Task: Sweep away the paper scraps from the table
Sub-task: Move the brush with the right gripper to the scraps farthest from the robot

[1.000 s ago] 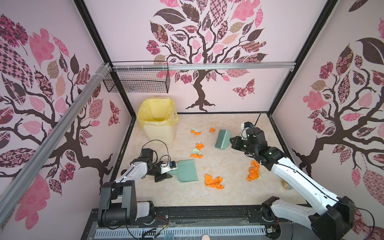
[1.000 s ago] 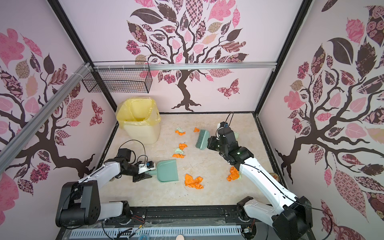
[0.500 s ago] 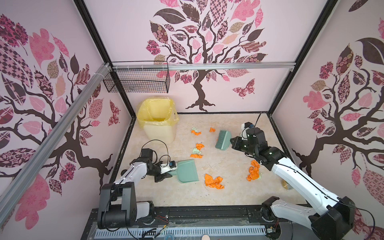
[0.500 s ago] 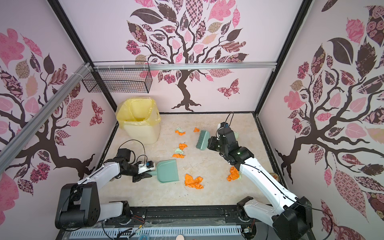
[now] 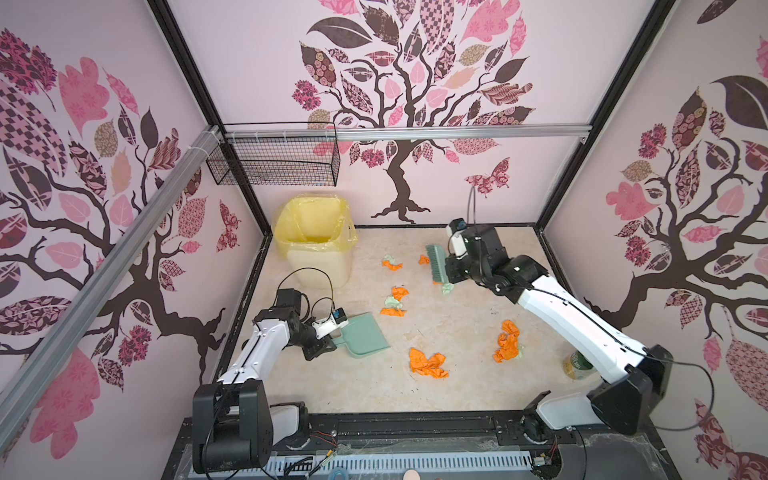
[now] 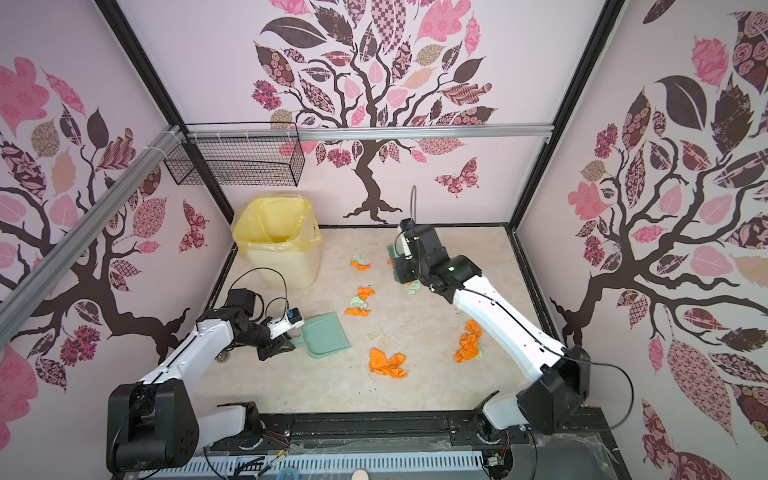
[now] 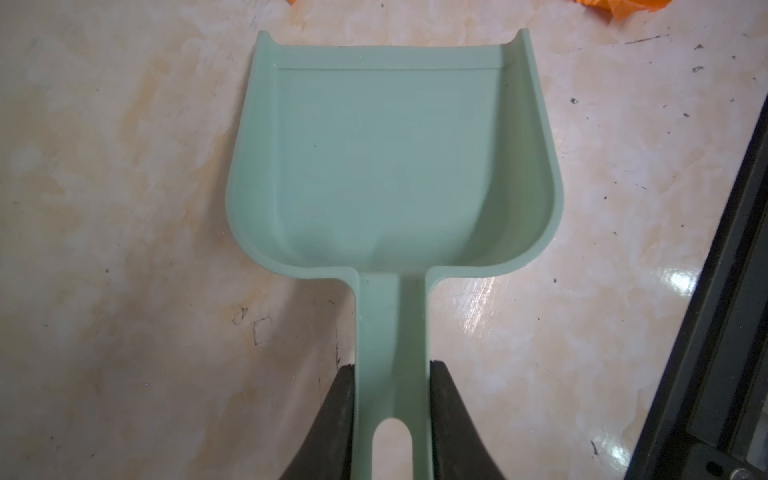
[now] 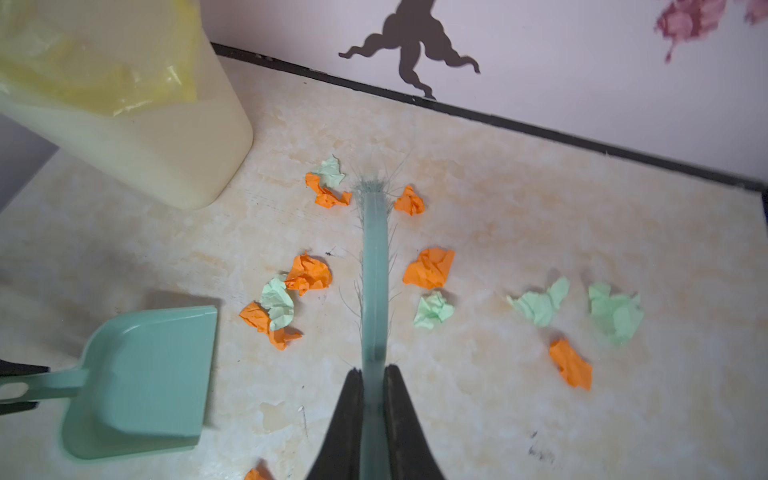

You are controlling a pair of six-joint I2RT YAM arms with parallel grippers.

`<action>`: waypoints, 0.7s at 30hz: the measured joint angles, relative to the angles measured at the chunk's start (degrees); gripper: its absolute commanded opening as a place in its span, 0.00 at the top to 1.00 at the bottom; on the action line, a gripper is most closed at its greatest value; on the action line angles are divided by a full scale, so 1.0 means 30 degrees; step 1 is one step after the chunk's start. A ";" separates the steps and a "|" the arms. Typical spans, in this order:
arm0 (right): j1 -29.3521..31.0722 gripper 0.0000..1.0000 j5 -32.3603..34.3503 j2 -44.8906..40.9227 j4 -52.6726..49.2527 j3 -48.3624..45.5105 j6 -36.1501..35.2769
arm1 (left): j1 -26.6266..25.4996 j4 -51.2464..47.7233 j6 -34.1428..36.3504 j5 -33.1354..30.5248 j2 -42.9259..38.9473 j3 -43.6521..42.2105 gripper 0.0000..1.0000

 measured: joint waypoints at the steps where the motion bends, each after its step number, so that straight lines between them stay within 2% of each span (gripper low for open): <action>1: 0.0306 1.00 0.0612 0.1100 -0.0138 0.1035 -0.1370 | 0.0000 -0.0058 -0.0291 -0.0255 -0.0233 0.0000 1.00; 6: 0.0969 1.00 0.3810 0.6703 0.0379 0.5668 -0.7650 | 0.0015 -0.0605 -0.1515 -0.1056 -0.1290 -0.0036 1.00; 12: 0.0911 1.00 0.6761 1.2415 0.3614 0.9865 -1.5074 | 0.0073 -0.0780 -0.2375 -0.1341 -0.1734 -0.0597 1.00; 16: 0.0860 1.00 0.6586 1.4222 0.5945 1.0185 -1.8914 | 0.0087 -0.0663 -0.2761 -0.1253 -0.1712 -0.0933 1.00; 21: 0.0925 1.00 0.4998 1.5191 0.6841 1.0171 -2.1063 | 0.0087 -0.0459 -0.2994 -0.1151 -0.1515 -0.1035 1.00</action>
